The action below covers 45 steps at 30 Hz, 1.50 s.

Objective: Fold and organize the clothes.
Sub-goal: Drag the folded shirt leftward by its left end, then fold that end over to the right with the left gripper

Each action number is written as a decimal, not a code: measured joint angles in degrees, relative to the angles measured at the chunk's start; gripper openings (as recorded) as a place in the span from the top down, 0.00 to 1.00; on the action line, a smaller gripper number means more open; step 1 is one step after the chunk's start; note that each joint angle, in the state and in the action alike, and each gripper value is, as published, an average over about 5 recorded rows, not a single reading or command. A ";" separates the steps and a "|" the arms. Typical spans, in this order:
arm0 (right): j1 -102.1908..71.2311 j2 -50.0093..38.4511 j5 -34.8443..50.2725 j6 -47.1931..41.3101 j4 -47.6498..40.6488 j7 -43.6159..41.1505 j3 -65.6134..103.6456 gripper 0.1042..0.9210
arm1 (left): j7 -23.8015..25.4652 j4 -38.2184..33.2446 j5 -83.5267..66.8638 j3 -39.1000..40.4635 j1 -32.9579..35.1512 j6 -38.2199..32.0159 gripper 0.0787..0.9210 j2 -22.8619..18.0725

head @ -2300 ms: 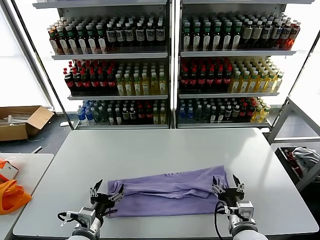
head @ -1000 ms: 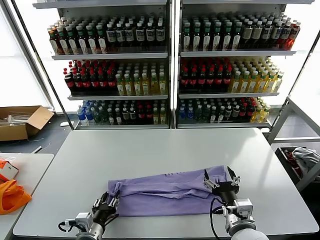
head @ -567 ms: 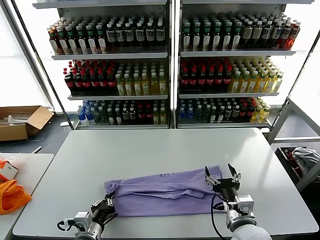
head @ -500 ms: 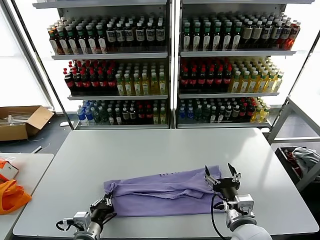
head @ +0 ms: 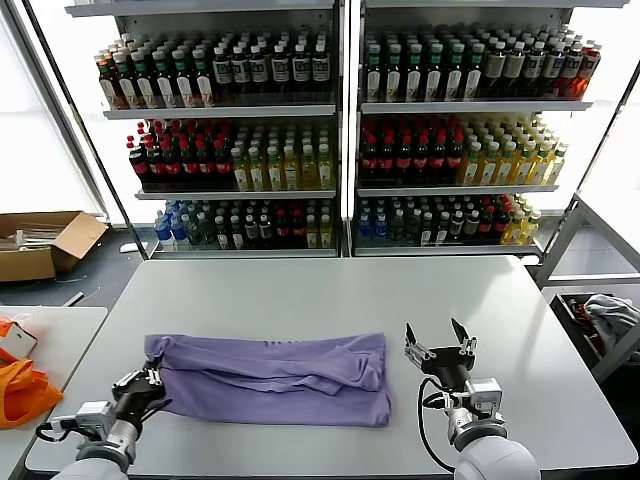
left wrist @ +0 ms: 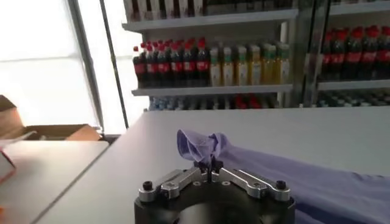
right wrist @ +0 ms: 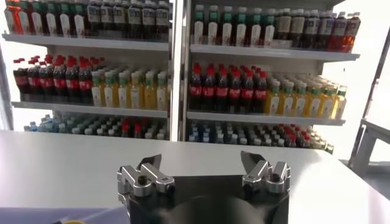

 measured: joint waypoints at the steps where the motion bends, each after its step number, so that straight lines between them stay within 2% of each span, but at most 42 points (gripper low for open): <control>1: 0.09 0.08 0.01 0.00 -0.02 -0.01 -0.08 0.12 | 0.18 0.26 -0.07 -1.25 -0.06 0.02 0.98 1.00; 6: 0.06 0.58 -0.09 0.01 0.06 0.00 -0.26 0.12 | 1.20 0.21 0.25 -5.12 0.42 0.24 0.98 4.20; 11: -0.56 0.99 -0.49 0.08 0.70 0.13 0.04 0.12 | 2.01 -1.64 2.10 -4.32 1.30 0.47 0.98 4.11; 25: -5.13 3.53 -3.24 0.12 3.81 0.12 1.59 0.12 | 1.60 -5.58 5.39 13.26 -0.93 4.12 0.98 -1.24; 35: -8.38 5.81 -5.62 0.32 4.79 0.13 2.35 0.12 | 1.23 -3.81 5.72 24.25 -5.71 6.58 0.98 -1.92; 45: -10.04 7.48 -7.31 0.58 4.66 0.13 2.18 0.12 | 1.02 -2.00 5.16 29.86 -9.94 7.58 0.98 -2.47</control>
